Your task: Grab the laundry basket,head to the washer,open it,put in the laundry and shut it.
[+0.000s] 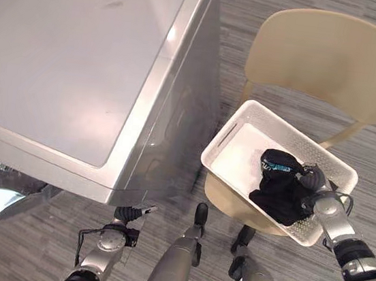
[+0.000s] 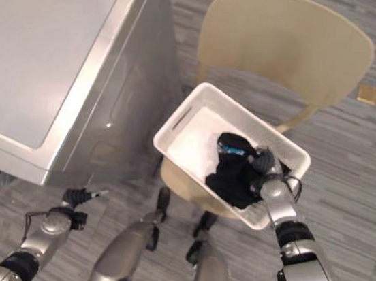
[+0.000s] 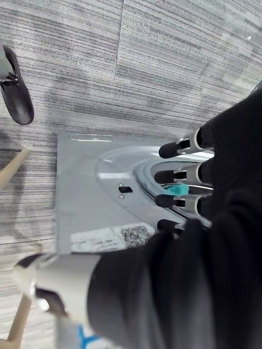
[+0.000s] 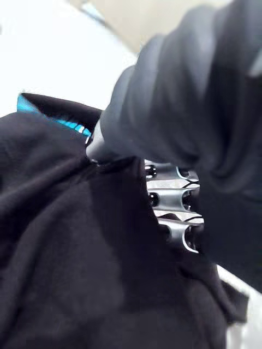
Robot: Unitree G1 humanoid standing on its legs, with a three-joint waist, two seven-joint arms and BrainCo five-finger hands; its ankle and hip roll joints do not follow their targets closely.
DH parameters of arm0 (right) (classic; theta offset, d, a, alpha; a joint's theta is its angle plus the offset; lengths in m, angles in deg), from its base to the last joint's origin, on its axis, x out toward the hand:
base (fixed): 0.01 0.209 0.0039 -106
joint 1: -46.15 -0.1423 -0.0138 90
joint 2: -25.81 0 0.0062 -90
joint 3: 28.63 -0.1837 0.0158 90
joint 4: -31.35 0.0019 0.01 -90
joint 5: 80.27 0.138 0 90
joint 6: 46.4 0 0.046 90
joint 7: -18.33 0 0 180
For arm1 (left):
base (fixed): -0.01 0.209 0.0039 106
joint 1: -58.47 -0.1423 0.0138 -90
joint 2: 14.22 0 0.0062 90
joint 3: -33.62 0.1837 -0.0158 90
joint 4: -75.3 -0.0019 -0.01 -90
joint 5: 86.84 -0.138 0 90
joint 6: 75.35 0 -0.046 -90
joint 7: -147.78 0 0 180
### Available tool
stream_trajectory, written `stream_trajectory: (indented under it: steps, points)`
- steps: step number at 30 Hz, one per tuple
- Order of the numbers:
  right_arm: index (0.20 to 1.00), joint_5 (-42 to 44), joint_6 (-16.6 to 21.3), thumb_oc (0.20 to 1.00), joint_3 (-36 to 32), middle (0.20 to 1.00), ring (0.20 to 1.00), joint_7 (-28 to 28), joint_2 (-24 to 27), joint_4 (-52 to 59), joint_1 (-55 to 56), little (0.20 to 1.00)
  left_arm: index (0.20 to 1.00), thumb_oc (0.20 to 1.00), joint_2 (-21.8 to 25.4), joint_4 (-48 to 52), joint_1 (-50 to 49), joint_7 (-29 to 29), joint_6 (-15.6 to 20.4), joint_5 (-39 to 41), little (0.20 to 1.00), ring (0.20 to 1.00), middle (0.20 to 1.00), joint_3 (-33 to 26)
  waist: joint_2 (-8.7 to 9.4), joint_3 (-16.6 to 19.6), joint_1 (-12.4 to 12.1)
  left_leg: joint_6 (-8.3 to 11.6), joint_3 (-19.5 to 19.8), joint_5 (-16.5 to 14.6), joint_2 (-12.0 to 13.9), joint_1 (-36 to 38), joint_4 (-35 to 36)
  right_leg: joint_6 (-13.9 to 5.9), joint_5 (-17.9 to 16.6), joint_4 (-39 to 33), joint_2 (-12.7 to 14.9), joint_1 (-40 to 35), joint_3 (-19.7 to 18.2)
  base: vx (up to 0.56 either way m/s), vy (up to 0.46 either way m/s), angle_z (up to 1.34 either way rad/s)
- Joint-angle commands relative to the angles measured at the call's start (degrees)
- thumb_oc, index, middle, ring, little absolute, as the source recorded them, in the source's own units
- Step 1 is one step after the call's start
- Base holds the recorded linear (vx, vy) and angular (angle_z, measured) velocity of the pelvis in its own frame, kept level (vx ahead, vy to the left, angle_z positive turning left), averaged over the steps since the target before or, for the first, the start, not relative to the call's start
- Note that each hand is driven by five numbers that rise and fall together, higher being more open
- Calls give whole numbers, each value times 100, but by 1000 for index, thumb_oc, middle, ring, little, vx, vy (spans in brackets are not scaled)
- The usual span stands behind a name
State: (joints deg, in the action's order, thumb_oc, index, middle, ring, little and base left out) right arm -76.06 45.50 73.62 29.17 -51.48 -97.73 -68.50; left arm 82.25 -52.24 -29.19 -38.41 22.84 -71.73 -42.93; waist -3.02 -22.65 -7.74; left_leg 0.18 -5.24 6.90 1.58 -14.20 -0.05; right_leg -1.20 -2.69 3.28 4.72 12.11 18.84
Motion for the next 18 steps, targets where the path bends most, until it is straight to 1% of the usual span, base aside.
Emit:
stream_trajectory:
  steps: [1, 3, 4, 5, 6, 7, 8, 10, 11, 12, 13, 14, 16, 17, 18]
  points:
    - [200, 904, 464, 200, 325, 200, 200, -245, -70, 152, 3, 200, 1000, 1000, 46, 308, -7, 181, 187, -126, 1000, 1000, 1000, 88, 174, 429, -11, 289, -20, -98, 62, -134, 140, -363, 936, 502, 167, -24, -77, 36, -5, -28]
    - [200, 1226, 539, 200, 215, 200, 200, -402, -226, 533, 265, 200, 1000, 1000, 6, 366, -122, 217, 143, -183, 1000, 1000, 1000, 28, 215, 526, 58, 282, -67, -146, 71, 28, 142, -378, 922, 369, 133, -225, -110, 74, 12, -9]
    - [200, 1473, 585, 200, 148, 200, 200, -555, -349, 940, 493, 200, 1000, 1000, -23, 383, -208, 246, 97, -219, 1000, 1000, 1000, -36, 268, 638, 135, 268, -120, -189, 76, 178, 154, -399, 909, 267, 107, -393, -149, 67, 15, -4]
    - [200, 1473, 582, 200, 147, 200, 200, -554, -349, 944, 497, 200, 1000, 1000, -22, 384, -210, 246, 96, -219, 1000, 1000, 1000, -35, 268, 636, 134, 268, -121, -189, 76, 184, 156, -399, 908, 264, 106, -398, -150, 98, 39, -12]
    - [200, 1713, 625, 200, 91, 200, 200, -716, -416, 1372, 713, 200, 1000, 1000, -57, 424, -308, 262, 53, -256, 1000, 1000, 1000, -108, 315, 769, 199, 245, -158, -249, 63, 330, 154, -423, 895, 170, 97, -556, -196, 57, 27, -22]
    - [200, 1713, 623, 200, 90, 200, 200, -716, -416, 1376, 717, 200, 1000, 1000, -57, 425, -310, 262, 53, -256, 1000, 1000, 1000, -107, 315, 767, 198, 245, -159, -249, 63, 335, 156, -424, 895, 167, 97, -561, -197, 115, 66, -18]
    - [200, 1914, 662, 200, 15, 200, 200, -852, -452, 1870, 907, 200, 1000, 1000, -108, 471, -412, 274, 20, -274, 1000, 1000, 1000, -146, 353, 907, 268, 228, -192, -315, 58, 487, 159, -451, 880, 100, 111, -720, -242, 91, 76, -16]
    - [200, 2054, 729, 200, -50, 200, 200, -969, -486, 2359, 1083, 200, 1000, 1000, -171, 495, -521, 286, 6, -283, 1000, 1000, 1000, -186, 380, 1049, 324, 201, -227, -406, 31, 651, 151, -485, 873, 68, 121, -868, -299, 102, 85, -3]
    - [200, 2054, 727, 200, -52, 200, 200, -969, -485, 2362, 1085, 200, 1000, 1000, -171, 495, -520, 286, 5, -283, 1000, 1000, 1000, -185, 377, 1062, 324, 200, -225, -398, 33, 632, 151, -484, 857, 57, 117, -855, -297, 63, 63, -7]
    - [200, 2037, 728, 200, -73, 200, 200, -1005, -488, 2629, 1147, 200, 1000, 1000, -196, 512, -573, 284, -12, -295, 1000, 1000, 1000, -214, 386, 1116, 352, 184, -252, -441, 32, 721, 154, -499, 859, 59, 133, -914, -331, 45, 75, -20]
    - [200, 2066, 751, 200, -87, 200, 200, -1076, -507, 2852, 1226, 200, 1000, 1000, -219, 510, -617, 281, -18, -308, 1000, 1000, 1000, -231, 389, 1171, 373, 162, -274, -481, 21, 797, 161, -521, 869, 100, 144, -927, -353, 64, 167, -26]
    - [200, 2059, 788, 200, -110, 200, 200, -1142, -540, 3245, 1280, 200, 1000, 1000, -260, 541, -729, 275, -30, -329, 1000, 1000, 1000, -268, 372, 1223, 419, 103, -325, -539, 12, 962, 210, -572, 872, 324, 192, -894, -402, 27, 176, -24]
    - [200, 1991, 829, 200, -89, 200, 200, -1181, -572, 3476, 1282, 200, 1000, 1000, -257, 522, -720, 246, -43, -361, 1000, 1000, 1000, -284, 349, 1184, 437, 63, -357, -535, 40, 1053, 250, -617, 916, 815, 233, -765, -517, -56, 109, -21]
    - [200, 1945, 868, 200, -101, 200, 200, -1159, -582, 3564, 1304, 200, 1000, 1000, -236, 496, -658, 209, -49, -382, 1000, 1000, 1000, -279, 349, 1129, 466, 59, -322, -497, 70, 1028, 236, -634, 985, 1094, 199, -686, -684, -76, 20, -24]
    - [200, 1944, 866, 200, -102, 200, 200, -1158, -583, 3565, 1304, 200, 1000, 1000, -236, 495, -656, 208, -49, -382, 1000, 1000, 1000, -279, 356, 1126, 462, 58, -327, -497, 64, 1028, 234, -635, 1000, 1120, 208, -673, -691, -93, -7, -15]
